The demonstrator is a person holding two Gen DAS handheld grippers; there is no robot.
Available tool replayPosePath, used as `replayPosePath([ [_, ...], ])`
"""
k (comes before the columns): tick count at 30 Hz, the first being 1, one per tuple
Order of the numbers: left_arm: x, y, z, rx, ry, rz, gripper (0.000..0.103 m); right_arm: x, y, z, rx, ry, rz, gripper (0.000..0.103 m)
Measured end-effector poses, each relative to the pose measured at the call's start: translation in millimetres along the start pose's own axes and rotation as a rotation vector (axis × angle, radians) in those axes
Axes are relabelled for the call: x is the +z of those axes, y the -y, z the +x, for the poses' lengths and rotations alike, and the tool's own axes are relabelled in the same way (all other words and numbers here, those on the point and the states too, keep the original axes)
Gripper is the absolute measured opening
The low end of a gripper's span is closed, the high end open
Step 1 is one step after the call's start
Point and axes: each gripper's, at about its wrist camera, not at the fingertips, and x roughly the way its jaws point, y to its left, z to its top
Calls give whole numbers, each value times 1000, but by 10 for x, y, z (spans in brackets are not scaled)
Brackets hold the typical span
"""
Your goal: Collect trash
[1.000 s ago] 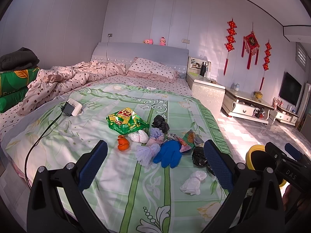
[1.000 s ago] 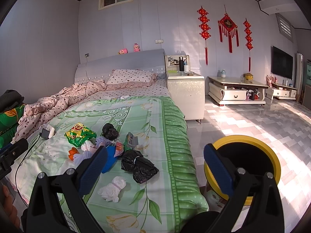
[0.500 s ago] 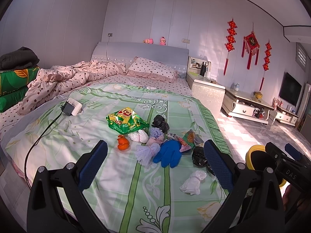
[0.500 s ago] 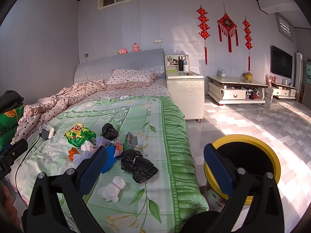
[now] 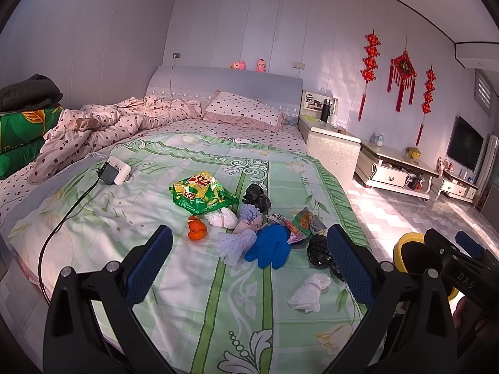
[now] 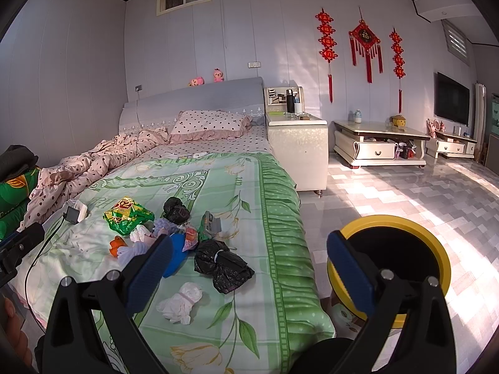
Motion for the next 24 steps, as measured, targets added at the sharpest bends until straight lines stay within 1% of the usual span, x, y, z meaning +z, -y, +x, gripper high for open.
replayPosePath([
  [9,-13,-9,-5,-1,-1,-3,95,20,7,2,2,-4,2,95],
  [13,-28,-6,-14,1,-3,-4,95,-58,24,43,9,-16,11,95],
  [15,-48,11,-18,3,-6,-5,95,-90,11,-9,7,-21,15,95],
  [17,-135,25,-9,5,-11,-7,95,-81,20,-4,2,-26,15,95],
  [18,-152,35,8,7,-14,-7,95,-74,61,125,3,-34,17,95],
  [21,-195,57,45,10,-28,-9,95,-64,111,199,22,-55,24,95],
  [24,-162,12,166,12,-51,-11,95,-78,118,267,48,-73,17,95],
])
